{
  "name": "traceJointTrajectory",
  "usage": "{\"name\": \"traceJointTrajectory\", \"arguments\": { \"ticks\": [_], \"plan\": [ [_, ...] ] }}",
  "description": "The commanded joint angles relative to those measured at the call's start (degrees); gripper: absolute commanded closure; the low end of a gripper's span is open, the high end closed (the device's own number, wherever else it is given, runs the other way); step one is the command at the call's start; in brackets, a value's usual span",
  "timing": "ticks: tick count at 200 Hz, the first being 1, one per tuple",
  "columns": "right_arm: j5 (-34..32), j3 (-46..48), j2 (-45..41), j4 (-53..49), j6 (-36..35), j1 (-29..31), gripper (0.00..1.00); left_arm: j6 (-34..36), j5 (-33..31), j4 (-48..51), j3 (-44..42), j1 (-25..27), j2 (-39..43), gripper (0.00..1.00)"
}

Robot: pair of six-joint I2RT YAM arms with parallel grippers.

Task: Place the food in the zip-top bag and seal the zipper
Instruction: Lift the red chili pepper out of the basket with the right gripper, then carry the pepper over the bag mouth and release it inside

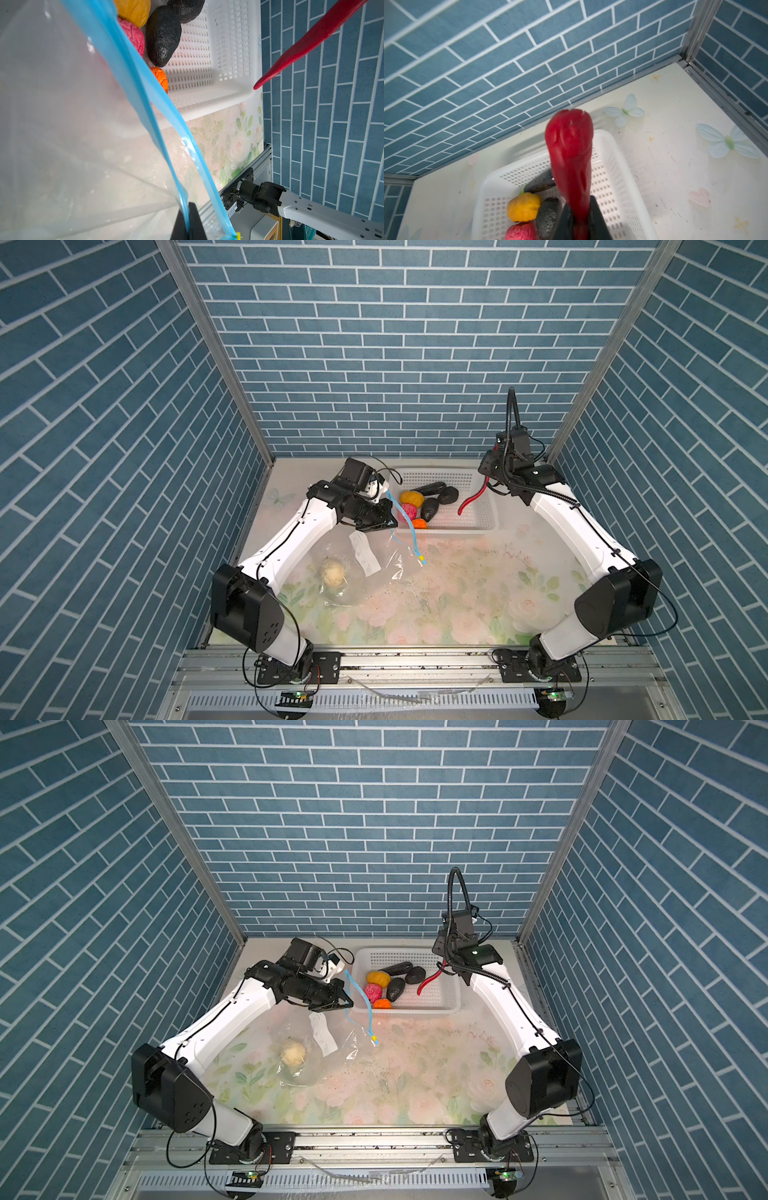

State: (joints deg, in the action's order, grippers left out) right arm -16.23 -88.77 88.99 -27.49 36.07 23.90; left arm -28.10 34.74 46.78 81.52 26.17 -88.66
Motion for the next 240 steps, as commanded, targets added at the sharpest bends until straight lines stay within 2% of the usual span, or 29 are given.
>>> {"name": "traceJointTrajectory", "arguments": {
  "ticks": [1,37,146,189,240],
  "plan": [
    [0.5,3.4,-3.3,5.9,1.2,2.8,0.87,-0.4,0.6,1.0,1.6,0.0,-0.7,1.0],
    [1.3,7.0,-6.2,9.5,2.9,7.3,0.87,-0.4,0.5,1.3,2.2,-0.3,-1.1,1.0],
    [-6.1,16.4,-15.1,18.4,3.3,16.9,0.89,-0.1,0.4,1.4,3.4,-1.2,-1.3,1.0],
    [-8.8,17.8,-14.4,23.1,1.5,21.7,0.89,-0.2,0.5,1.3,4.4,-1.3,-1.5,1.0],
    [-8.1,17.5,-12.2,23.7,1.5,25.4,0.89,-0.1,0.6,1.6,5.2,-1.4,-1.5,1.0]
  ]
}}
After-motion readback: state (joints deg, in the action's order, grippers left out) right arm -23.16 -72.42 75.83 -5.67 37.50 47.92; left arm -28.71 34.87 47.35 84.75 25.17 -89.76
